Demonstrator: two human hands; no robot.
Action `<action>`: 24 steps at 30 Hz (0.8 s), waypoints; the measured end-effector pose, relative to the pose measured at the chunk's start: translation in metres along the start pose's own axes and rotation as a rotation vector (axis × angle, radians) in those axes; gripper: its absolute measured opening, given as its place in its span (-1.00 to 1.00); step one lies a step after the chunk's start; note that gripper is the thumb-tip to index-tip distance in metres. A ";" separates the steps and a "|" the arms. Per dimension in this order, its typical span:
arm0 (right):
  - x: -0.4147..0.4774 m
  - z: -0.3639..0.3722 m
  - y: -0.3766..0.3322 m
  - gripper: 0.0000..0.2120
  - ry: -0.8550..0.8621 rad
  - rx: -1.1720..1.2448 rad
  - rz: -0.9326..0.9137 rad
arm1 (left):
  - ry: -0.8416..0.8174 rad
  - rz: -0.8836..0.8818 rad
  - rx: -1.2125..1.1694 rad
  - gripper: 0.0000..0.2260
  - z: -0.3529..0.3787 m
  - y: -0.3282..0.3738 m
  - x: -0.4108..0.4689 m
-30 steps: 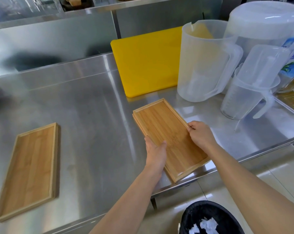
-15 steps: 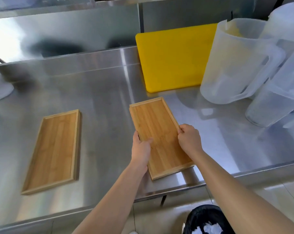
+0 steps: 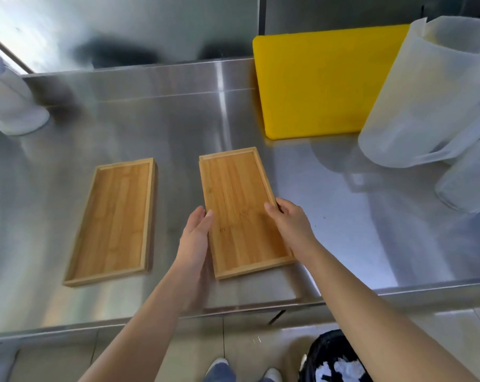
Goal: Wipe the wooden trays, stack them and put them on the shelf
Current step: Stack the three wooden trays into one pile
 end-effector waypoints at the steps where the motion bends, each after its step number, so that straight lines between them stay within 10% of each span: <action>1: -0.006 0.002 0.005 -0.56 -0.087 0.097 -0.010 | -0.067 0.047 0.042 -0.62 0.002 0.000 -0.008; 3: -0.019 0.005 0.018 -0.37 -0.235 0.128 -0.015 | -0.249 0.107 0.189 -0.64 0.013 -0.004 -0.024; 9: -0.050 0.011 0.028 0.06 -0.534 -0.104 0.045 | -0.372 0.095 0.682 0.15 0.022 -0.031 -0.034; 24: -0.049 -0.003 0.020 -0.09 -0.370 -0.210 -0.009 | -0.221 0.149 0.680 -0.13 0.007 -0.029 -0.035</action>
Point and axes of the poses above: each hand's wrist, its own x-axis towards the middle knuckle, its own z-axis out of the palm, y = z × x, the point moved 8 cm from there along x, towards the middle knuckle, and after that the axes turned 10 degrees about -y, right-handed, at the moved point
